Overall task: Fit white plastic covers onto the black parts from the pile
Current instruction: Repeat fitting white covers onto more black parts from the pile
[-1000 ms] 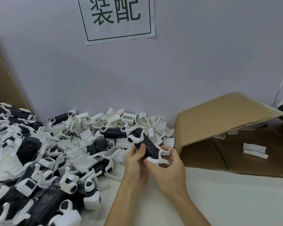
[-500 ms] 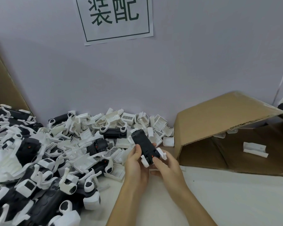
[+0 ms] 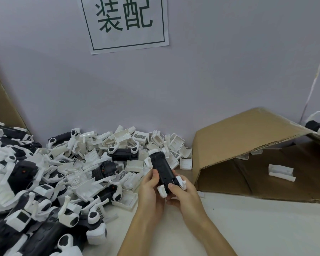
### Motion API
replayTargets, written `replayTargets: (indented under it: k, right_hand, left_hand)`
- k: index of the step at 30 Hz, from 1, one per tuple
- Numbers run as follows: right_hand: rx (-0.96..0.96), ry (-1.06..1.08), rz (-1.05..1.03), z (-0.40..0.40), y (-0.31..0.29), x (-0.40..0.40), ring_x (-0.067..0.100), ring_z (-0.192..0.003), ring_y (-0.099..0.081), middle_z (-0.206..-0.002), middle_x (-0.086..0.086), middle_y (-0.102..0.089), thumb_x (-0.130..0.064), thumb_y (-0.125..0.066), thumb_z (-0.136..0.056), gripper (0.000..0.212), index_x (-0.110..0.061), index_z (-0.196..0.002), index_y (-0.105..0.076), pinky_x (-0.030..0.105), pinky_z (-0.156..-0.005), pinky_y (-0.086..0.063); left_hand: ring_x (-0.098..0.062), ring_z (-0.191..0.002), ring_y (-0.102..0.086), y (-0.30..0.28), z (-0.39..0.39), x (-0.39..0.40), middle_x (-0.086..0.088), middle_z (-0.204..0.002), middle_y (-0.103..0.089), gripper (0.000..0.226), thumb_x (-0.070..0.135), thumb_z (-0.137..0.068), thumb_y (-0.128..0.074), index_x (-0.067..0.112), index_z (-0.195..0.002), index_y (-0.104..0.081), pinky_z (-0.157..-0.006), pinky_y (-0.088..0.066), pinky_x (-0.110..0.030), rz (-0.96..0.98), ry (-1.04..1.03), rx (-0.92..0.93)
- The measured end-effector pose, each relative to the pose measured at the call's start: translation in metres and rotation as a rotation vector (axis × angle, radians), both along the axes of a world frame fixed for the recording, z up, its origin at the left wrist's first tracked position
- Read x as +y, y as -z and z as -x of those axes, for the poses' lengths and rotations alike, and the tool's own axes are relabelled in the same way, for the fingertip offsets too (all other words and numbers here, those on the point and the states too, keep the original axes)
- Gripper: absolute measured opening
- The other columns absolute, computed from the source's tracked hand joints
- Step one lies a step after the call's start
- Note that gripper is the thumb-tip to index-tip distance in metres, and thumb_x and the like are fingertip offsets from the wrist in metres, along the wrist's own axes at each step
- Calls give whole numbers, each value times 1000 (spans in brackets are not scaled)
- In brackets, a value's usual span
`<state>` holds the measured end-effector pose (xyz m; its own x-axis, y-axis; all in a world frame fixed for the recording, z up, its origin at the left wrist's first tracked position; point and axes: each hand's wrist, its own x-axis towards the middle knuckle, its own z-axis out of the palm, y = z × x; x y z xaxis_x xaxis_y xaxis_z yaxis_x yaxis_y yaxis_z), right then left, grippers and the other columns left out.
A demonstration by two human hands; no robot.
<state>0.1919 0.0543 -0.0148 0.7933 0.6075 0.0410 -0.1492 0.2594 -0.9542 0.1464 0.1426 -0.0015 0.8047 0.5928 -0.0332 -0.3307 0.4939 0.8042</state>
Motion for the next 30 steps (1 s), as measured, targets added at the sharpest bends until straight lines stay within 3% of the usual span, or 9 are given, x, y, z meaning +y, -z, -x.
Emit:
replayTargets:
  k: [4, 8, 12, 17, 22, 30]
  right_hand:
    - [-38, -9, 13, 1, -1, 0, 10, -67, -63, -80, -5, -71, 6, -49, -95, 39, -24, -113, -67, 25, -64, -52]
    - [-69, 46, 35, 2, 0, 0, 10, -68, -62, -82, 1, -70, 3, -49, -95, 35, -23, -109, -68, 26, -63, -53]
    - [-104, 97, 50, 2, 0, 0, 11, -63, -60, -81, 0, -68, 0, -48, -96, 34, -28, -105, -67, 24, -57, -52]
    - [-54, 55, 22, 2, 0, 0, 13, -68, -63, -85, 2, -71, -8, -55, -98, 25, -27, -110, -66, 29, -61, -51]
    - [-20, 24, 15, 1, 0, 1, 13, -69, -64, -92, 5, -71, 0, -52, -98, 31, -24, -111, -66, 26, -60, -52]
    - [-13, 1, 3, 2, 0, 0, 8, -61, -59, -75, -4, -71, 1, -51, -94, 33, -20, -111, -68, 22, -58, -51]
  left_hand:
    - [-34, -69, -68, -2, 1, 0, -25, -95, -70, 40, 29, -86, -54, 1, -112, -67, -44, -49, -30, 9, -4, -13]
    - [-34, -68, -65, -2, 2, -1, -25, -93, -69, 35, 27, -97, -49, -2, -111, -65, -43, -44, -28, -63, 7, 26]
    - [-33, -69, -62, -5, 2, -1, -21, -86, -68, 38, 32, -88, -53, 1, -108, -64, -43, -41, -29, -125, 11, 18]
    - [-30, -63, -66, -4, 2, 0, -24, -87, -68, 32, 24, -97, -48, -3, -109, -63, -44, -47, -29, -85, 4, -2]
    - [-29, -58, -63, -3, 1, 0, -23, -86, -67, 32, 24, -100, -46, -1, -108, -65, -42, -45, -27, -48, -21, 45]
    - [-29, -59, -63, -6, 2, -1, -22, -87, -71, 32, 27, -97, -48, 2, -101, -68, -40, -39, -26, -38, -41, 56]
